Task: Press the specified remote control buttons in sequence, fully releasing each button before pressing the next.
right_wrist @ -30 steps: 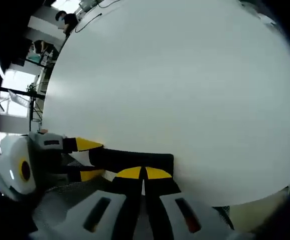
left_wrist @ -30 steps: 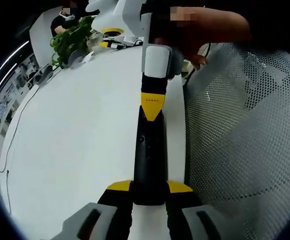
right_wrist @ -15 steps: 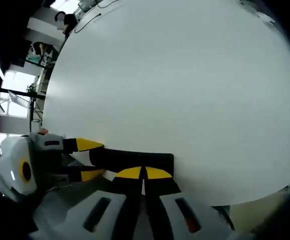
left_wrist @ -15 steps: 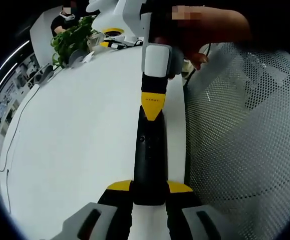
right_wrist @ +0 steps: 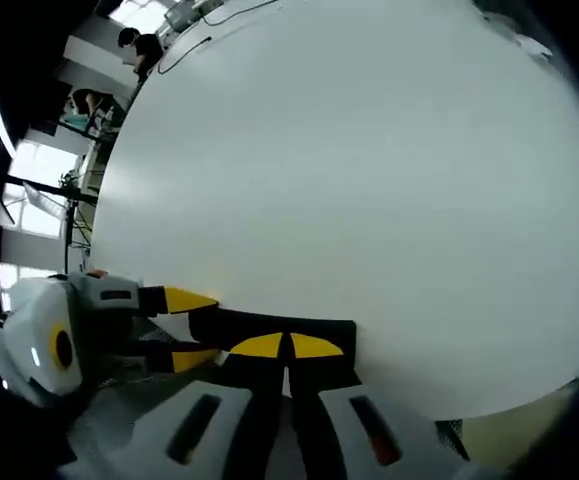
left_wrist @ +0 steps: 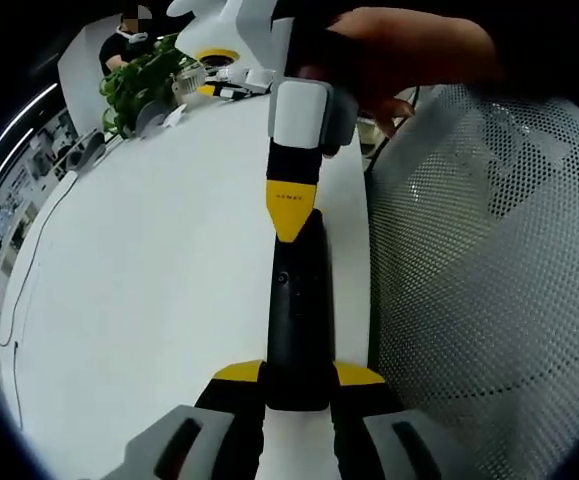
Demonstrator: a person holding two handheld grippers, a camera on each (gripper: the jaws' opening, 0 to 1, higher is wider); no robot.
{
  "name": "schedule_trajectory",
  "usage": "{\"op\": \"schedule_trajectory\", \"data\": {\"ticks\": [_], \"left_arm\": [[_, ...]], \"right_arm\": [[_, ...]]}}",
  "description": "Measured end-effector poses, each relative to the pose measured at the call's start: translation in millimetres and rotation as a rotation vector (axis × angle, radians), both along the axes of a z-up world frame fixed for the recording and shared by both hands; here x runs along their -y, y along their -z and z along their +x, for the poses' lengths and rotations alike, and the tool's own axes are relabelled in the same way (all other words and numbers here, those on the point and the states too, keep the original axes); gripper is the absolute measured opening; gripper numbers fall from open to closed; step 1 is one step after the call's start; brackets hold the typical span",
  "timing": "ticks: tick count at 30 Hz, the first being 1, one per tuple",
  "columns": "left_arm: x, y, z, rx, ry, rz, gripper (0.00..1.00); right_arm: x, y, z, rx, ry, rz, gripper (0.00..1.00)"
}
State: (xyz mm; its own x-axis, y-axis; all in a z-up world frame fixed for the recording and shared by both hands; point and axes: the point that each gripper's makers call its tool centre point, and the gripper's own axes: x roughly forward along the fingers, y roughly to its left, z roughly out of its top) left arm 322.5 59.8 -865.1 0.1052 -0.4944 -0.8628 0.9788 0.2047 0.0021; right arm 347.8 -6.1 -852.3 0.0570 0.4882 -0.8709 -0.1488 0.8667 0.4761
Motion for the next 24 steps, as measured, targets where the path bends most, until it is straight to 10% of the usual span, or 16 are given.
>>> {"op": "schedule_trajectory", "data": {"ticks": [24], "left_arm": [[0.4,0.1,-0.1,0.0,0.003,-0.003,0.25]], "right_arm": [[-4.8,7.3,1.6,0.085,-0.073,-0.052,0.0]]}}
